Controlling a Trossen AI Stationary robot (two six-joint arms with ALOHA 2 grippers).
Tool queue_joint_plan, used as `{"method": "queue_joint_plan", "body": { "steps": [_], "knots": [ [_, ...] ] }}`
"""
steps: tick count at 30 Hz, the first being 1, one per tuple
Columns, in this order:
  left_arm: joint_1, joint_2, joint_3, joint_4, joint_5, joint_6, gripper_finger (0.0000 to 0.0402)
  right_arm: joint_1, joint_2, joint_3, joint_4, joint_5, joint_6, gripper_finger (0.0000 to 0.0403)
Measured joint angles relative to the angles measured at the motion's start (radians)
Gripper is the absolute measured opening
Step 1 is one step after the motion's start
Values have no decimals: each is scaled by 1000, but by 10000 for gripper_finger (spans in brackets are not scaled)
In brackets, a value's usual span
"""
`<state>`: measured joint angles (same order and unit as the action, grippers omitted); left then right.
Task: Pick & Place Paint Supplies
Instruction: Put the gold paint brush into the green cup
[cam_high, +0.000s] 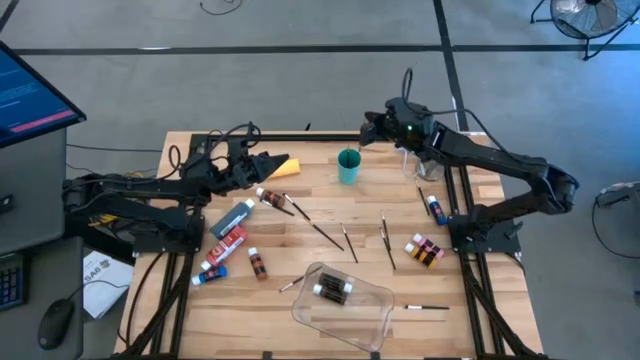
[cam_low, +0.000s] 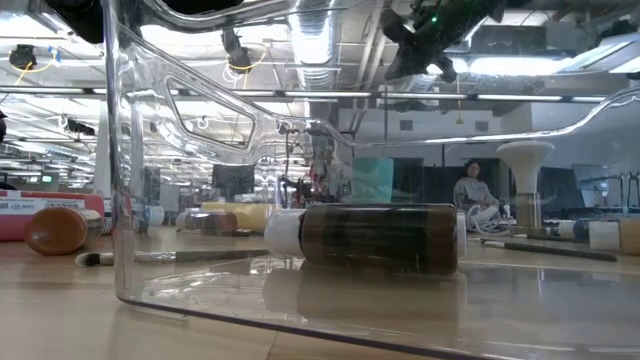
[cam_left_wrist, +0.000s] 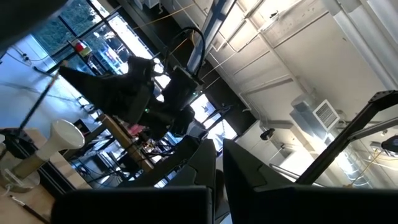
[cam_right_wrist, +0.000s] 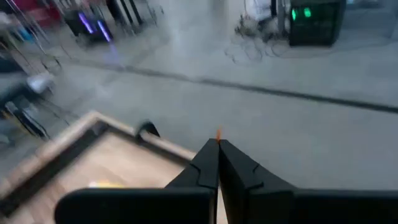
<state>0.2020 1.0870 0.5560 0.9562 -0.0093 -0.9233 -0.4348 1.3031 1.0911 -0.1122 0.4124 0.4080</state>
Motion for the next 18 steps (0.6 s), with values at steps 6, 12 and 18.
{"method": "queue_joint_plan", "body": {
  "steps": [6,12,18],
  "knots": [
    [0,0,0,-11,-10,-27,2,18,45,-56,111,-5,0,0],
    [-1,0,0,-14,-10,-27,2,23,81,-68,130,-6,-11,0],
    [-1,0,0,-15,-9,-27,2,22,134,-68,128,1,-24,0]
  ]
}}
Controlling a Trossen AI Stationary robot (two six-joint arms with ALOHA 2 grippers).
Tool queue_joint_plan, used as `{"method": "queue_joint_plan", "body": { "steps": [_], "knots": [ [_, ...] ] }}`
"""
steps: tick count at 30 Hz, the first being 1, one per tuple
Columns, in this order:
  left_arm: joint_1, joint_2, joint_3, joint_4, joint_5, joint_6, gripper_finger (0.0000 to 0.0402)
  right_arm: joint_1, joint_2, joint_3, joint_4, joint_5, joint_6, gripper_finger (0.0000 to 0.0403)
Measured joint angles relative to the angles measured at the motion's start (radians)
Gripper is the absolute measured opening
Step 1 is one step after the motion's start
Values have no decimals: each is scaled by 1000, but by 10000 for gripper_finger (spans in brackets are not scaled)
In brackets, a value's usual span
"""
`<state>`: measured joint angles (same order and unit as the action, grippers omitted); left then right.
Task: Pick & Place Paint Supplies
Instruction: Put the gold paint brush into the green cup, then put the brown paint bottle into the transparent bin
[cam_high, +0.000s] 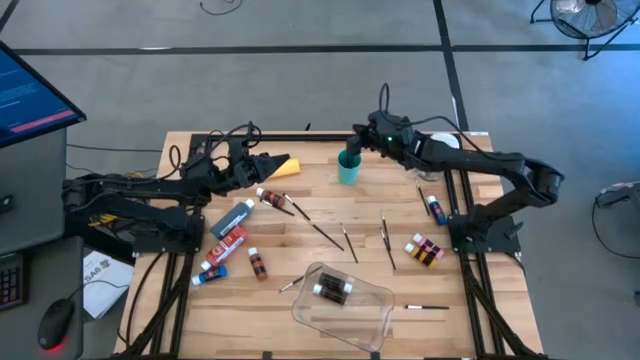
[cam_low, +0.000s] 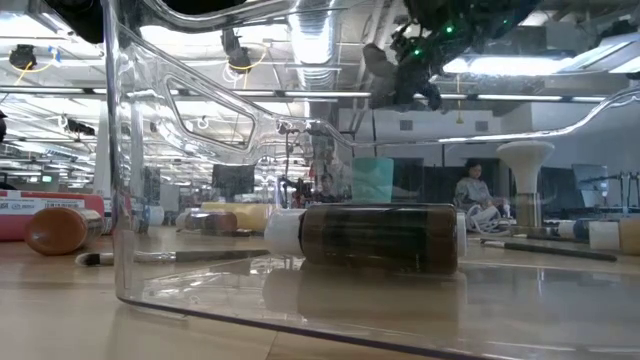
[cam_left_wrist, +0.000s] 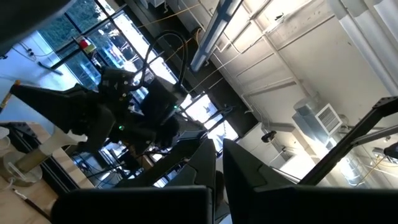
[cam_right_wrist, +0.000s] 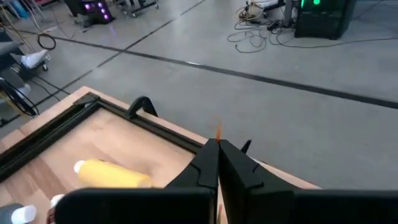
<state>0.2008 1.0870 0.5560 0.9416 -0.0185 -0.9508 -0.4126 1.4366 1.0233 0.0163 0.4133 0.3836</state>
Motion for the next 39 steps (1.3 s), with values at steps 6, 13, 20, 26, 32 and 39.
{"method": "queue_joint_plan", "body": {
  "steps": [6,13,20,26,32,39],
  "knots": [
    [0,0,0,-3,3,-20,2,6,74,0,11,1,0,0],
    [0,0,0,-5,17,-27,2,19,110,0,23,16,33,0],
    [0,0,0,-8,35,-33,2,27,98,1,7,30,36,16],
    [0,0,0,-9,35,-33,2,33,84,1,-40,33,36,48],
    [0,0,0,-11,35,-33,2,35,79,0,-78,33,37,61],
    [0,0,0,-11,35,-32,2,47,79,0,-77,33,44,62]
  ]
}}
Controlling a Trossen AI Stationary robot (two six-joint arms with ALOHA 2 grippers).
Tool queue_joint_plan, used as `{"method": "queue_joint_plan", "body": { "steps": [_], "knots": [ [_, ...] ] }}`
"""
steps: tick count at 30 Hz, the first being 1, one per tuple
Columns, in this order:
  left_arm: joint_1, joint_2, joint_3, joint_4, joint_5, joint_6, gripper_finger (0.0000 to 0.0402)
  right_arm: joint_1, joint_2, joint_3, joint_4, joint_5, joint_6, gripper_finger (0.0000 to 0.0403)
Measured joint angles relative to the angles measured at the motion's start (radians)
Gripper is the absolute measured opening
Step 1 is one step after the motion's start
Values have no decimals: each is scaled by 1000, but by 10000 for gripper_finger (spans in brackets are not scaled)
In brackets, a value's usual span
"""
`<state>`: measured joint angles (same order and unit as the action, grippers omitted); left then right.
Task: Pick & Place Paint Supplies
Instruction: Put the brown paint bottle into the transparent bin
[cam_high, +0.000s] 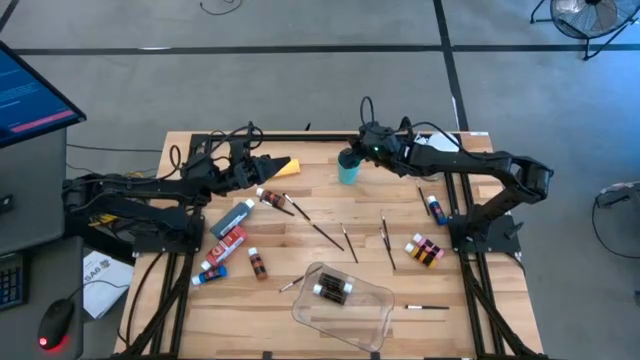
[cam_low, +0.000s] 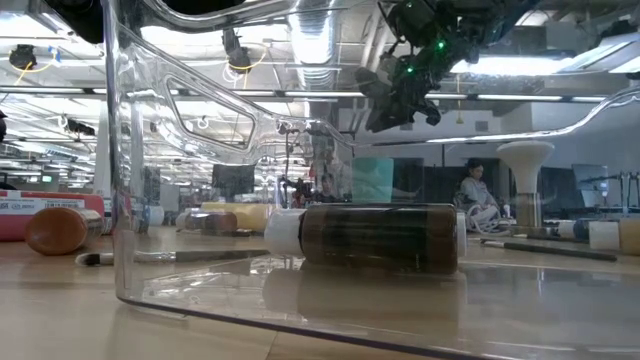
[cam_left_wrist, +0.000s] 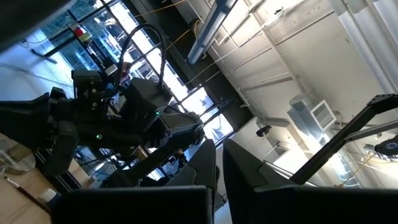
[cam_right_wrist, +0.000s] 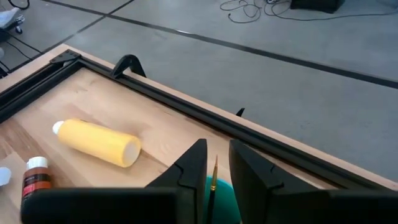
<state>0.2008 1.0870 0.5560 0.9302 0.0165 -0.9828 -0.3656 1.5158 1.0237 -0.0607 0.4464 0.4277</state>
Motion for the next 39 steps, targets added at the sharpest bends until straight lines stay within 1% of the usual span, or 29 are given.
{"method": "queue_joint_plan", "body": {
  "steps": [4,9,13,17,20,23,26,28,30,32,36,39],
  "knots": [
    [0,0,0,-4,0,3,2,6,0,21,-24,0,0,62],
    [0,0,0,-7,0,7,2,6,0,88,-79,0,-15,62],
    [0,0,0,-7,0,9,2,7,0,171,-139,-1,-40,62],
    [0,0,0,-7,0,9,2,20,0,282,-220,-14,-46,62],
    [0,0,0,-7,-1,15,2,30,0,368,-290,-80,-51,62],
    [0,0,0,-7,0,17,2,47,0,451,-376,-165,-106,62],
    [0,0,0,-7,0,41,2,75,0,525,-514,-238,-151,61],
    [1,0,0,-7,0,56,2,100,0,575,-594,-264,-118,61],
    [0,0,0,-7,0,63,2,126,0,618,-660,-277,-40,61],
    [0,0,0,-7,0,63,2,156,0,642,-712,-314,-21,61],
    [1,0,0,-8,12,63,2,249,0,645,-815,-395,-82,61],
    [1,0,0,-9,27,65,2,333,0,625,-843,-418,-85,61]
  ]
}}
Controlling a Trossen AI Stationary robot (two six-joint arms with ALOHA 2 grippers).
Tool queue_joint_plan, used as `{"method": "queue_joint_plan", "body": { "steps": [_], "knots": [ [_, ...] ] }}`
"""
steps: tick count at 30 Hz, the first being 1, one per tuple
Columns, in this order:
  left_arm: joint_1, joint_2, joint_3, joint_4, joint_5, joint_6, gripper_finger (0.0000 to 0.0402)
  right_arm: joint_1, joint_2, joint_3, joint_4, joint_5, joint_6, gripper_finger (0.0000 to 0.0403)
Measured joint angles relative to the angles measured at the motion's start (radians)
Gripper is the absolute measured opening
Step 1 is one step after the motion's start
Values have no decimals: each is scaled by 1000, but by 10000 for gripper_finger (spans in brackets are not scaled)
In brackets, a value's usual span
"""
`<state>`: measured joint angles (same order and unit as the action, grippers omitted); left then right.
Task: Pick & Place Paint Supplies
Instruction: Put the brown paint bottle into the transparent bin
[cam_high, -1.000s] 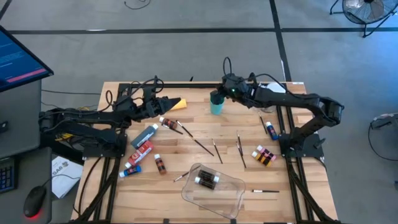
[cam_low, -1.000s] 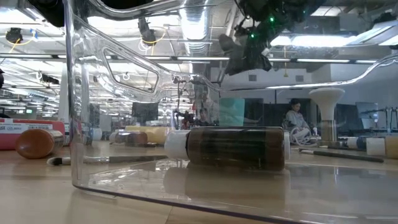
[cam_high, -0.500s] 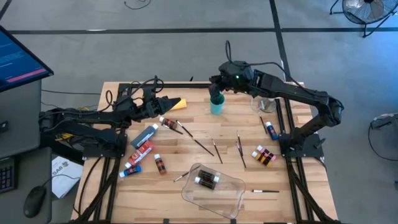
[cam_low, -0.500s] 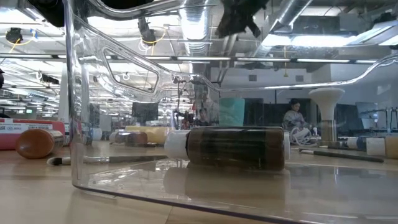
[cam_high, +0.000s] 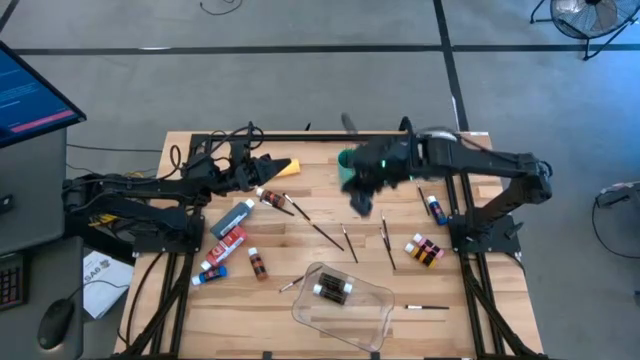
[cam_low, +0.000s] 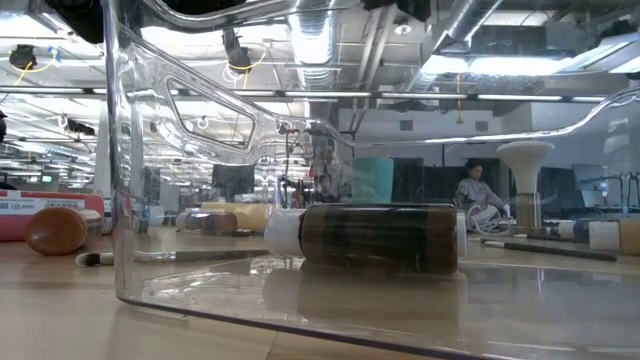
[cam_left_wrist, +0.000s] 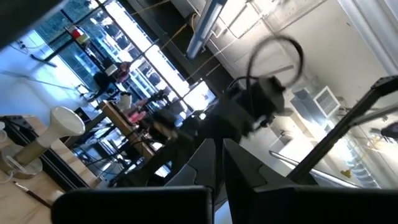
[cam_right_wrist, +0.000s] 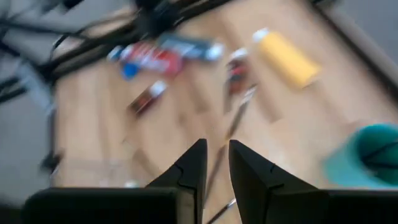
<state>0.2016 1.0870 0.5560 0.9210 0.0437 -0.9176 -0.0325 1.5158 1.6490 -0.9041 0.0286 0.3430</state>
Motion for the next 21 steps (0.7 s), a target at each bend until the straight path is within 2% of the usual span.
{"method": "queue_joint_plan", "body": {
  "steps": [6,8,12,21],
  "knots": [
    [0,0,0,-2,17,1,2,105,-20,-120,203,-2,101,61],
    [0,0,0,-2,24,1,2,119,-36,-182,362,-3,154,61],
    [0,0,0,-2,27,1,2,118,-83,-352,641,-4,261,61],
    [0,0,0,-8,34,1,2,75,-268,-663,926,69,416,61]
  ]
}}
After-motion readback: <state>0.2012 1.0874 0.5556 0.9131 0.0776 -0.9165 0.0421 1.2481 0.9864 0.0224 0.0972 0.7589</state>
